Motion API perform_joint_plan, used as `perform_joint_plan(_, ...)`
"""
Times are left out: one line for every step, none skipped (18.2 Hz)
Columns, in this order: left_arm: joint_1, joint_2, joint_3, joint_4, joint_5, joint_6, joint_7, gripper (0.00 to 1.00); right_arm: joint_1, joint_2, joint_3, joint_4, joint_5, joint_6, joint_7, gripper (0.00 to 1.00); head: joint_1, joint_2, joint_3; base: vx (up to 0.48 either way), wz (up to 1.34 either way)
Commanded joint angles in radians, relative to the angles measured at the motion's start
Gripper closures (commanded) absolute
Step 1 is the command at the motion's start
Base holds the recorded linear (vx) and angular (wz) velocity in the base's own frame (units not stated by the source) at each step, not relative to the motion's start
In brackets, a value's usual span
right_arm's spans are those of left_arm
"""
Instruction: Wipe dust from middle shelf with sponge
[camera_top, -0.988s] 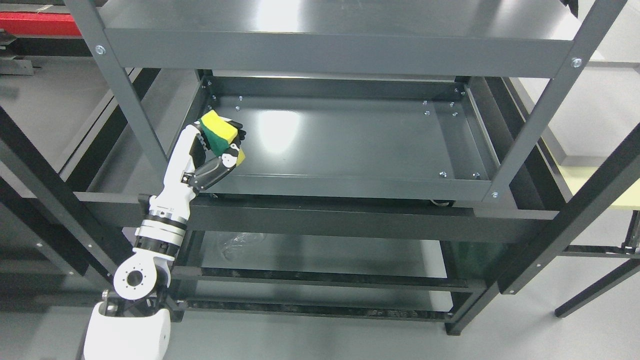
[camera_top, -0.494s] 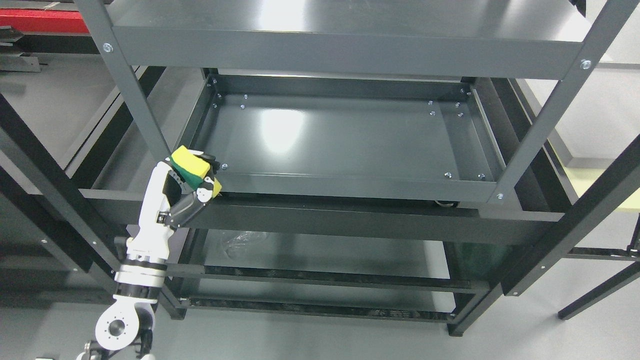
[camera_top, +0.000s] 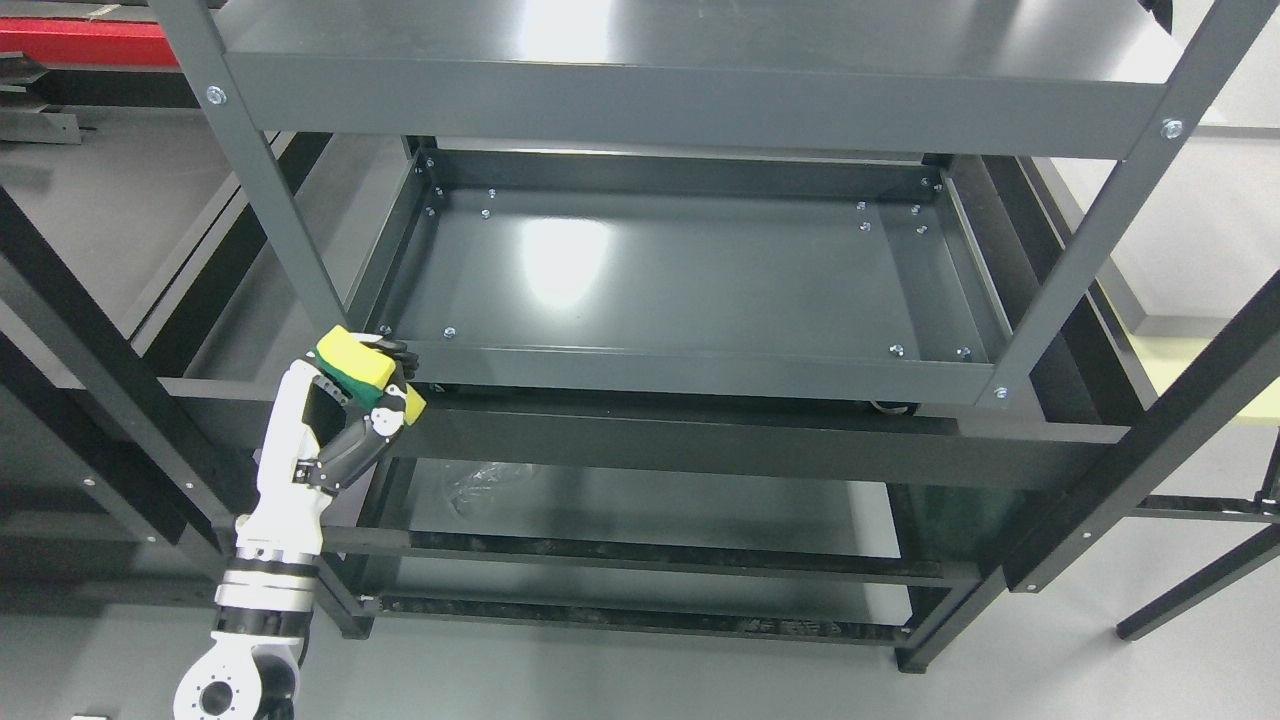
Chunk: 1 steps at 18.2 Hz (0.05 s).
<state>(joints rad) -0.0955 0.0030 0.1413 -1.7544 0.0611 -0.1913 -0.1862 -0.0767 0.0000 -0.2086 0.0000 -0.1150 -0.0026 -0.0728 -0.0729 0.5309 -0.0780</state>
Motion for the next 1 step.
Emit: perform_joint_plan(0.017, 0.014, 0.011, -0.017, 0.022, 0.009, -0.004, 0.96, 0.0, -0.017, 0.0, -0.017, 0.0, 0.073, -0.001, 0.0, 0.0, 0.0, 0.0, 0.0, 0.0)
